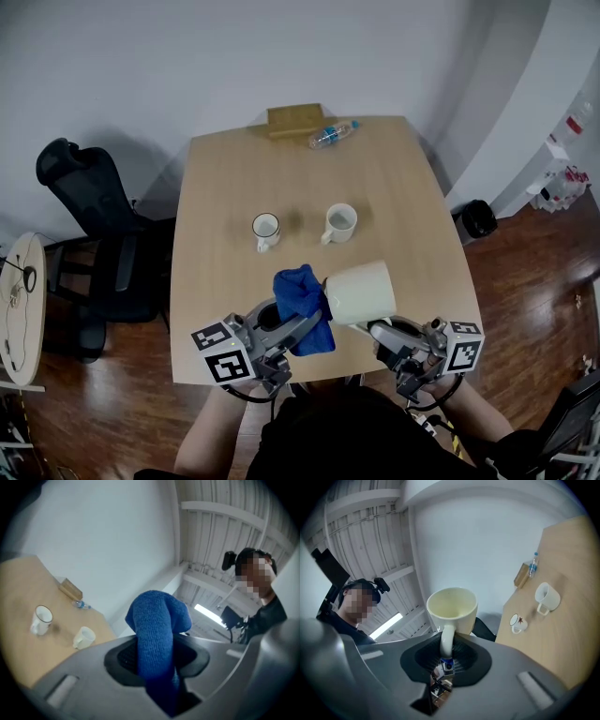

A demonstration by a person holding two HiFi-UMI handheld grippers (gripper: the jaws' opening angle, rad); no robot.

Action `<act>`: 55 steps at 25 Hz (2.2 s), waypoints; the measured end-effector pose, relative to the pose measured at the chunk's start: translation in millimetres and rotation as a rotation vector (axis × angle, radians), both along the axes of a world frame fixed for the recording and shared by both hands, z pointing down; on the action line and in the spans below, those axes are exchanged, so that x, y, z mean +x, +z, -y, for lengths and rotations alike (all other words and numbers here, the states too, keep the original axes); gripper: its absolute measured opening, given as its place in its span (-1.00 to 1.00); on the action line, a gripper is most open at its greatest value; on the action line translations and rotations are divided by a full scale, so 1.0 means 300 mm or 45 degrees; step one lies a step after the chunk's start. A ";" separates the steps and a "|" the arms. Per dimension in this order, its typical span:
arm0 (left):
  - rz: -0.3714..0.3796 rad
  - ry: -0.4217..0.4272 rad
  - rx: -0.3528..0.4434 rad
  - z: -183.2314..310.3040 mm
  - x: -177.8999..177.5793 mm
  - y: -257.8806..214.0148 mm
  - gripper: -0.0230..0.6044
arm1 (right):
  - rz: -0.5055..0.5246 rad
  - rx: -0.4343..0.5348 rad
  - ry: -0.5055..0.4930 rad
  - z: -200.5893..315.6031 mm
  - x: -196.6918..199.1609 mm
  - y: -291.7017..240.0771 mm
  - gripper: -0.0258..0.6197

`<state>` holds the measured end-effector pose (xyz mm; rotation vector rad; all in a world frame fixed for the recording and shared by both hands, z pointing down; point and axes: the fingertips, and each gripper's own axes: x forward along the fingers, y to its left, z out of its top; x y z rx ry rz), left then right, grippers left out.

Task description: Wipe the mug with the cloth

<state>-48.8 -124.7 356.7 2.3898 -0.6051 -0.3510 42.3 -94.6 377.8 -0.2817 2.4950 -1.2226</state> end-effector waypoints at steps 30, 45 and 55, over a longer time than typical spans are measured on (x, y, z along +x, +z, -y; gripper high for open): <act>1.666 0.049 -0.439 -0.075 -0.329 1.092 -0.45 | -1.543 0.081 0.079 0.037 0.184 0.915 -0.80; 1.675 0.087 -0.410 -0.083 -0.313 1.179 -0.39 | -1.617 0.136 0.094 0.037 0.179 0.989 -0.80; 1.660 0.020 -0.400 -0.080 -0.341 1.192 0.16 | -1.609 0.176 0.075 0.008 0.150 1.015 -0.39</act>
